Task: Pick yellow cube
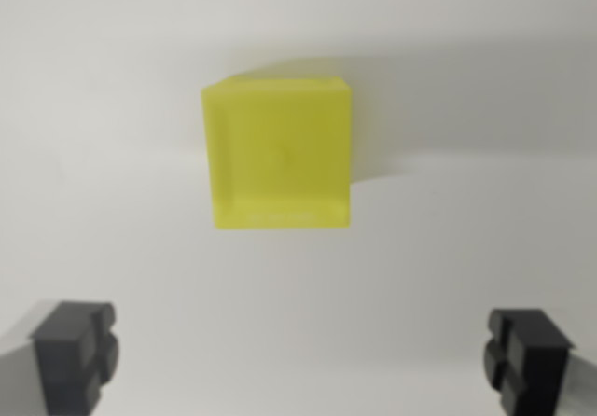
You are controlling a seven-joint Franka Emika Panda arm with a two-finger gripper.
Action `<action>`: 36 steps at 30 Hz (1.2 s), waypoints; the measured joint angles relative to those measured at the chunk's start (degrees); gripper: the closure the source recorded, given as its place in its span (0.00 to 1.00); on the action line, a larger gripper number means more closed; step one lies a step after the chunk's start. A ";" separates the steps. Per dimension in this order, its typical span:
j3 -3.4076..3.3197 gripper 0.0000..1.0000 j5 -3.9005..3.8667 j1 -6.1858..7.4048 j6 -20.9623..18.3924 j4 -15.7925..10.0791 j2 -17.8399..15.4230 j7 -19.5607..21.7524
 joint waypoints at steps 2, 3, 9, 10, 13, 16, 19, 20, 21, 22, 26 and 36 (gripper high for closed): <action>0.00 0.00 -0.07 0.07 0.49 0.21 0.66 0.15; 0.00 0.00 -0.11 0.10 0.74 0.31 0.99 0.22; 0.00 0.00 -0.34 0.32 2.19 1.02 3.01 0.67; 0.00 0.00 -0.38 0.35 2.42 1.15 3.35 0.74; 0.00 0.00 -0.50 0.45 3.10 1.53 4.38 0.98; 0.00 0.00 -0.63 0.56 3.78 1.97 5.43 1.21; 0.00 0.00 -0.75 0.66 4.43 2.44 6.47 1.44; 0.00 0.00 -0.79 0.69 4.65 2.59 6.84 1.52; 0.00 0.00 -0.83 0.72 4.86 2.74 7.19 1.59; 0.00 0.00 -0.88 0.76 5.07 2.91 7.53 1.67; 0.00 0.00 -1.02 0.86 5.81 3.55 8.86 1.93; 0.00 0.00 -1.30 0.89 7.99 4.49 11.95 2.21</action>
